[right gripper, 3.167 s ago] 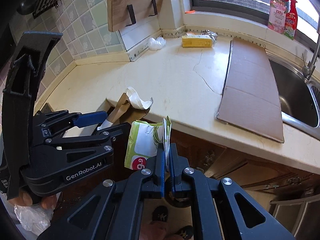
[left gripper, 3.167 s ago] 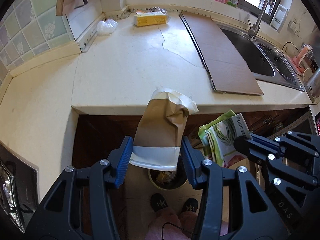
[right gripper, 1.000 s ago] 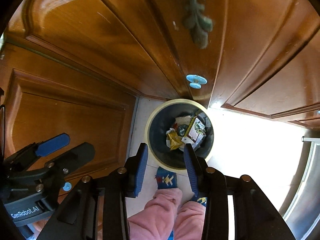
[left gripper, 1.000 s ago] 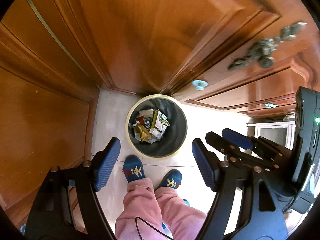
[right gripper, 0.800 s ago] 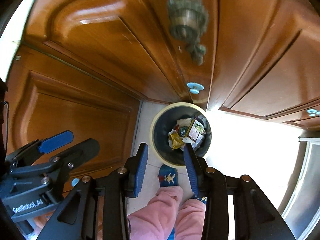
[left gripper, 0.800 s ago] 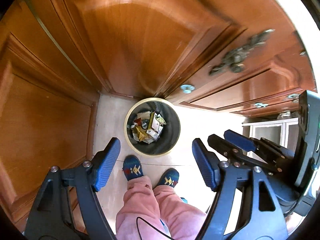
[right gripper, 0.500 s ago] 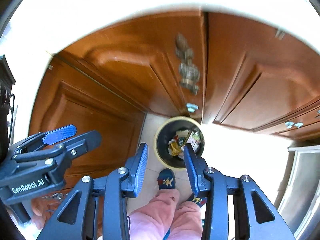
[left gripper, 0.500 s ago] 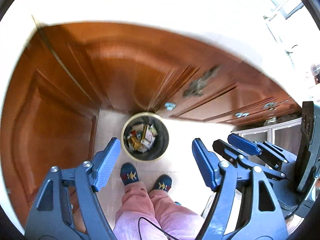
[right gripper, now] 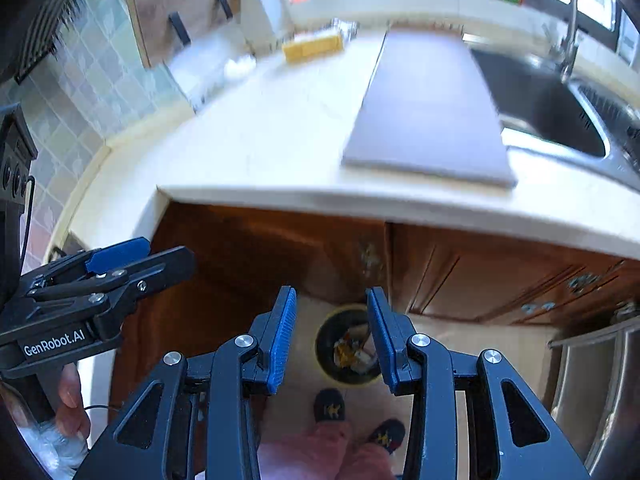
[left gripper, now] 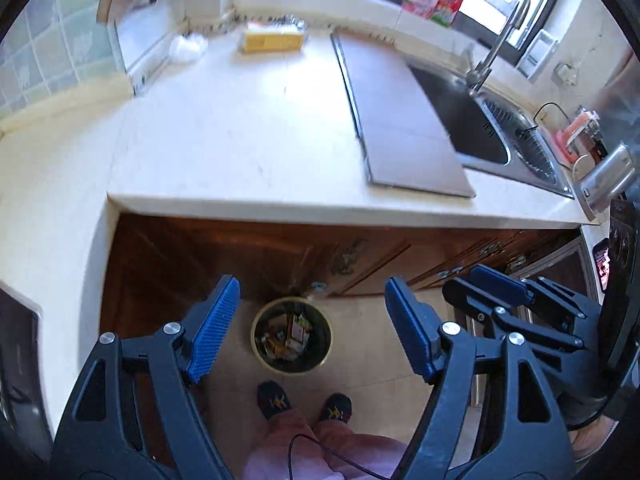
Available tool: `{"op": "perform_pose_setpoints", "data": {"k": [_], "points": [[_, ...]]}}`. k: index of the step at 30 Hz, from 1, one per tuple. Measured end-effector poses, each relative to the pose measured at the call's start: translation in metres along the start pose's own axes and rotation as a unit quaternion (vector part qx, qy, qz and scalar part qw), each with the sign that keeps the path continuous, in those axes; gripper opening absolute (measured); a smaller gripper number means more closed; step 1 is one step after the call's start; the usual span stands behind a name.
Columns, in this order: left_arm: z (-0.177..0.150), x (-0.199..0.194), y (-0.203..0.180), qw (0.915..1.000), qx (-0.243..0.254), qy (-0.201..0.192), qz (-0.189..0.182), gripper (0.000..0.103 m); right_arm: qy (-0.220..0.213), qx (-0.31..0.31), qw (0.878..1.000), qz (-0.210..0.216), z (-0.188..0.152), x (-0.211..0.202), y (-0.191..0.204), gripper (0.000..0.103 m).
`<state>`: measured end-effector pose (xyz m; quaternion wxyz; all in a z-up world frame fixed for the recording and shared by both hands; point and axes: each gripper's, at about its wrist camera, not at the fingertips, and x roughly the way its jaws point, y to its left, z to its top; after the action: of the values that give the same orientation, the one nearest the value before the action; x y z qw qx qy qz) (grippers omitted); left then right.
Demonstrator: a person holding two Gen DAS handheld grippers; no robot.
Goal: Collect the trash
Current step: 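Raise both tools back toward the counter trash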
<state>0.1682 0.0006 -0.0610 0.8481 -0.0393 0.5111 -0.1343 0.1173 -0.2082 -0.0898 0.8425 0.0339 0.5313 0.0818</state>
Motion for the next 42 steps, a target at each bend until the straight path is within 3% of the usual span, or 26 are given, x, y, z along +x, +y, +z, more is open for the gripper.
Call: {"op": "perform_pose_setpoints", "data": {"k": [2,15,25,32,42], "points": [[0.013,-0.015,0.0,0.9999,0.005,-0.015,-0.004,0.083,-0.018,0.004,1.0,-0.004,0.011,-0.016,0.001,0.038],[0.081,-0.07,0.007,0.9927,0.057,-0.099,-0.038,0.084,-0.104,-0.005,0.994,-0.025,0.089,-0.063,0.043,0.039],[0.133,-0.069,0.014,0.9915,0.054,-0.113,-0.035,0.084,-0.136,-0.028,0.989,-0.055,0.157,-0.078,0.064,0.039],[0.171,-0.056,0.017,0.9905,0.044,-0.13,-0.002,0.084,-0.134,-0.059,0.988,-0.051,0.209,-0.057,0.058,0.044],[0.251,0.002,0.012,0.9904,-0.002,-0.125,0.059,0.084,-0.113,-0.12,0.986,0.009,0.322,0.013,0.023,0.045]]}}
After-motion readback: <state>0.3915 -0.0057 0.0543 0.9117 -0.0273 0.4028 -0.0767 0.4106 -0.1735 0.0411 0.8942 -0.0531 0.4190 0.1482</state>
